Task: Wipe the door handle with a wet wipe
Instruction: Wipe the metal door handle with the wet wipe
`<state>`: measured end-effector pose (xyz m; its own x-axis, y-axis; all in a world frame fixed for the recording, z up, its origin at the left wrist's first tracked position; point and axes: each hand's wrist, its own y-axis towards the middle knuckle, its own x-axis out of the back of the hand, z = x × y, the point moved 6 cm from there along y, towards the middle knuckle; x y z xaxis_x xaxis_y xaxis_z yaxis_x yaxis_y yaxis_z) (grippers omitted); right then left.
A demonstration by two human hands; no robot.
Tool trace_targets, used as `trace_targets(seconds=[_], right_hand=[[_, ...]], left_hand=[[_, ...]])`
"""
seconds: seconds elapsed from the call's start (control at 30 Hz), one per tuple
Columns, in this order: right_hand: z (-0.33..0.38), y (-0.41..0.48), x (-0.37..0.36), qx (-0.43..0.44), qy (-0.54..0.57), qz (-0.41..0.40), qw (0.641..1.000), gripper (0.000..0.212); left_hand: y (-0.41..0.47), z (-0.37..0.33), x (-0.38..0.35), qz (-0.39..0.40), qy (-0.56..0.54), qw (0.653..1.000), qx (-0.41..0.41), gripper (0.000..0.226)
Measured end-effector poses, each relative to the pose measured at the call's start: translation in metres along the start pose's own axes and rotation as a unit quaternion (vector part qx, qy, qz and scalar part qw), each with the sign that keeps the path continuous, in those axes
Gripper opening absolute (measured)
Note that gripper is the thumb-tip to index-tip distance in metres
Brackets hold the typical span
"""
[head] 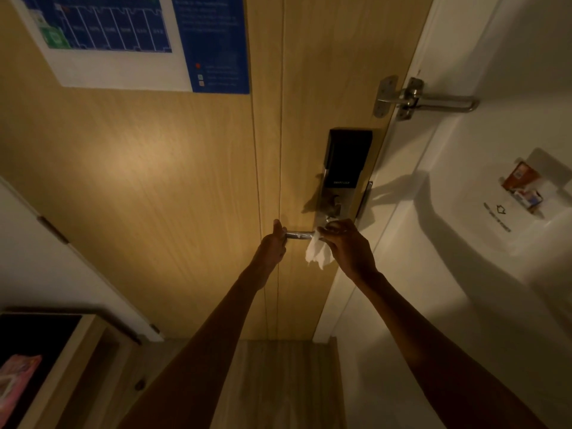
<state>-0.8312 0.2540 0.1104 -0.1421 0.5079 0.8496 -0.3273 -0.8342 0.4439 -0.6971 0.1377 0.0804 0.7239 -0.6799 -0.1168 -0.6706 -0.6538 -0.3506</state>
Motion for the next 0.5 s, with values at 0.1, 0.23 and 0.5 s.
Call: trace_targets(seconds=[0.1, 0.23, 0.5], right_hand=[[-0.013, -0.005, 0.006, -0.053, 0.023, -0.032, 0.998, 0.042], [-0.009, -0.005, 0.006, -0.082, 0.001, -0.066, 0.994, 0.043], [0.000, -0.009, -0.008, -0.079, 0.045, -0.063, 0.994, 0.036]], left_hand=[[0.000, -0.003, 0.002, 0.003, 0.000, 1.000, -0.003, 0.046], [-0.001, -0.004, 0.003, 0.006, 0.010, 1.000, -0.010, 0.046], [-0.005, -0.006, 0.000, 0.017, -0.016, 1.000, -0.008, 0.046]])
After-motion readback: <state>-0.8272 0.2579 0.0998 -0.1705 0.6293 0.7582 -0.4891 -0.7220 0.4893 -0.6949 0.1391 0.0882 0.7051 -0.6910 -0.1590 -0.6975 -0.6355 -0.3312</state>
